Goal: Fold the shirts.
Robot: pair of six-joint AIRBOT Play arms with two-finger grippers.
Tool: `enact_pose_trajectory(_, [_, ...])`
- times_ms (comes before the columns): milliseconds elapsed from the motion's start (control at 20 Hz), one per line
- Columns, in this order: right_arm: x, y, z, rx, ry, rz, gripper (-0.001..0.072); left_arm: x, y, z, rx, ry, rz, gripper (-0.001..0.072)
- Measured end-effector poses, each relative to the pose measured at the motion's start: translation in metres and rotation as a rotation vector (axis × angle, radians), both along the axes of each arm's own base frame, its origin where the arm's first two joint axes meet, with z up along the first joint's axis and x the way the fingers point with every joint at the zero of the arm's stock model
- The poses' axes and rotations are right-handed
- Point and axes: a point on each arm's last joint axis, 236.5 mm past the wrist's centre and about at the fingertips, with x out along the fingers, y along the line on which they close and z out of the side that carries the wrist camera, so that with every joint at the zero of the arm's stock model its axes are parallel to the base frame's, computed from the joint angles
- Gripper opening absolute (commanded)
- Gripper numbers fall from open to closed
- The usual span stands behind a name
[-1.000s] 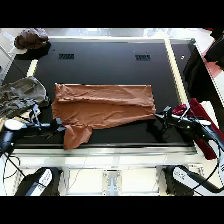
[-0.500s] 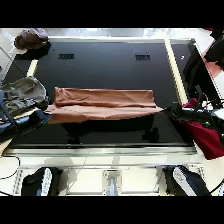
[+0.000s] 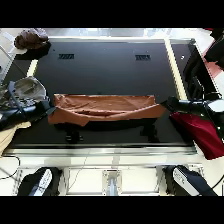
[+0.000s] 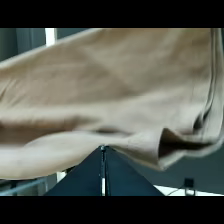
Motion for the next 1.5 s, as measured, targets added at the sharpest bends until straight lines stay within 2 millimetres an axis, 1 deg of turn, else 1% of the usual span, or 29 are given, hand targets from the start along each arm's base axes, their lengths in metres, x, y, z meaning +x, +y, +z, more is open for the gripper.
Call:
enact_pose_trajectory(100, [0.02,-0.005,-0.011,0.0,0.017,-0.02,0.0011,0.023,0.011,-0.022,0.049,0.054,-0.015,0.0006])
enact_pose_trajectory(200, [0.041,-0.004,-0.023,0.003,0.038,-0.021,0.0012,0.047,0.019,-0.042,0.089,0.095,-0.035,0.0006])
enact_pose_trajectory(350, [0.072,0.005,-0.043,0.003,0.068,0.005,0.0011,0.08,0.023,-0.067,0.137,0.126,-0.063,0.0006])
enact_pose_trajectory(450, [0.087,0.014,-0.058,-0.006,0.088,0.026,0.0011,0.1,0.024,-0.08,0.159,0.127,-0.068,0.0005])
enact_pose_trajectory(550, [0.097,0.016,-0.078,-0.023,0.125,0.022,0.0012,0.116,0.026,-0.092,0.175,0.125,-0.064,0.0006])
enact_pose_trajectory(600, [0.099,0.015,-0.089,-0.033,0.152,0.015,0.0011,0.122,0.027,-0.097,0.18,0.124,-0.058,0.0006])
enact_pose_trajectory(750, [0.099,0.004,-0.114,-0.079,0.221,-0.018,0.0012,0.131,0.029,-0.109,0.187,0.13,-0.052,0.0007])
enact_pose_trajectory(850, [0.098,-0.001,-0.123,-0.105,0.245,-0.032,0.0013,0.135,0.03,-0.112,0.191,0.129,-0.048,0.0007])
enact_pose_trajectory(950, [0.097,-0.004,-0.127,-0.119,0.257,-0.039,0.0016,0.138,0.031,-0.113,0.193,0.124,-0.041,0.0008])
enact_pose_trajectory(1000, [0.098,-0.005,-0.128,-0.12,0.26,-0.043,0.0059,0.139,0.031,-0.114,0.191,0.123,-0.038,0.0009])
enact_pose_trajectory(1050, [0.098,-0.005,-0.127,-0.124,0.262,-0.043,0.0148,0.14,0.03,-0.113,0.187,0.12,-0.036,0.0055])
enact_pose_trajectory(1100, [0.099,-0.006,-0.124,-0.126,0.26,-0.039,0.0272,0.142,0.029,-0.111,0.177,0.113,-0.029,0.0205])
enact_pose_trajectory(1150, [0.1,-0.006,-0.118,-0.128,0.257,-0.033,0.0393,0.143,0.027,-0.106,0.161,0.104,-0.018,0.0319])
enact_pose_trajectory(1200, [0.103,-0.007,-0.108,-0.128,0.244,-0.027,0.0443,0.147,0.026,-0.098,0.148,0.085,-0.008,0.0389])
enact_pose_trajectory(1300, [0.111,-0.013,-0.077,-0.137,0.206,-0.009,0.0444,0.153,0.025,-0.073,0.137,0.03,0.006,0.0388])
enact_pose_trajectory(1350, [0.116,-0.02,-0.054,-0.156,0.168,0.004,0.0444,0.158,0.027,-0.054,0.138,-0.013,0.014,0.0387])
enact_pose_trajectory(1400, [0.119,-0.027,-0.032,-0.173,0.131,0.013,0.0445,0.162,0.028,-0.034,0.148,-0.063,0.014,0.0385])
enact_pose_trajectory(1450, [0.121,-0.038,-0.006,-0.197,0.087,0.015,0.045,0.165,0.027,-0.008,0.164,-0.132,0.003,0.0385])
enact_pose_trajectory(1500, [0.122,-0.049,0.018,-0.212,0.044,0.003,0.0453,0.168,0.023,0.023,0.189,-0.222,-0.023,0.0385])
